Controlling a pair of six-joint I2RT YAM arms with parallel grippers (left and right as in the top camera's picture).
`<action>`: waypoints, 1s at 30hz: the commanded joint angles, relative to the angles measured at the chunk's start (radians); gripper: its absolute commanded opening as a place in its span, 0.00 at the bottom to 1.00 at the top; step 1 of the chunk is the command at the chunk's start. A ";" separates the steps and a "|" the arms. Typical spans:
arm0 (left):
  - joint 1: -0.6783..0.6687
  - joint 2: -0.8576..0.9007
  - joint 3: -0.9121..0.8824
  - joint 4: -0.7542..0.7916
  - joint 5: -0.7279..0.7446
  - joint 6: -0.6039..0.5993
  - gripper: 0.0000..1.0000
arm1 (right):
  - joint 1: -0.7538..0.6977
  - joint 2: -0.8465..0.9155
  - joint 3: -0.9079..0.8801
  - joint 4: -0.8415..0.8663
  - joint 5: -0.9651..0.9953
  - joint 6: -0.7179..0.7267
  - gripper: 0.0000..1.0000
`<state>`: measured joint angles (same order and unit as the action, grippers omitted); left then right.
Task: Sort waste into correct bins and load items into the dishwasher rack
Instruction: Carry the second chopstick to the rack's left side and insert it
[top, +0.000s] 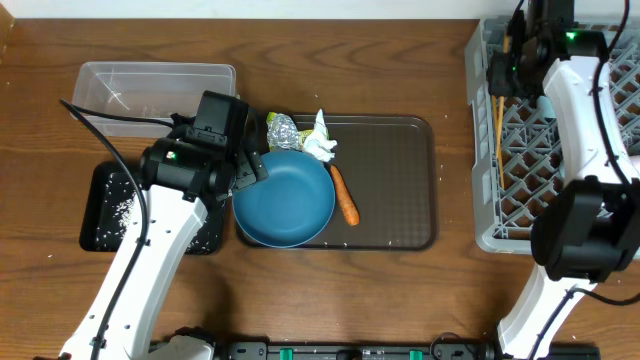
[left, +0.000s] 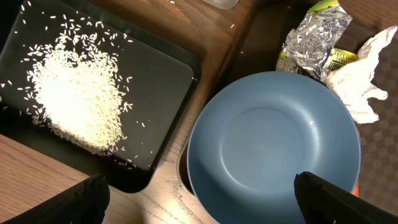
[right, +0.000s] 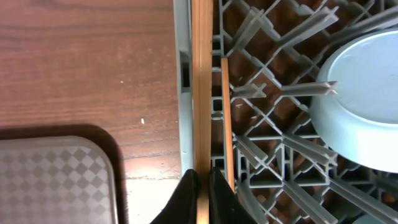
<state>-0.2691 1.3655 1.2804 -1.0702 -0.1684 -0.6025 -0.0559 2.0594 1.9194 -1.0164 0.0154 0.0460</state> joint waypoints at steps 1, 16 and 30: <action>0.004 -0.002 0.005 -0.003 -0.020 0.003 0.98 | -0.003 -0.002 -0.005 0.003 0.016 -0.011 0.26; 0.004 -0.002 0.005 -0.003 -0.020 0.003 0.98 | 0.025 -0.094 -0.003 -0.114 -0.146 0.083 0.83; 0.004 -0.002 0.006 -0.003 -0.020 0.003 0.98 | 0.138 -0.272 -0.003 -0.241 0.022 0.194 0.99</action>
<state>-0.2691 1.3651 1.2804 -1.0702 -0.1684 -0.6025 0.0845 1.7653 1.9160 -1.2606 -0.1387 0.1997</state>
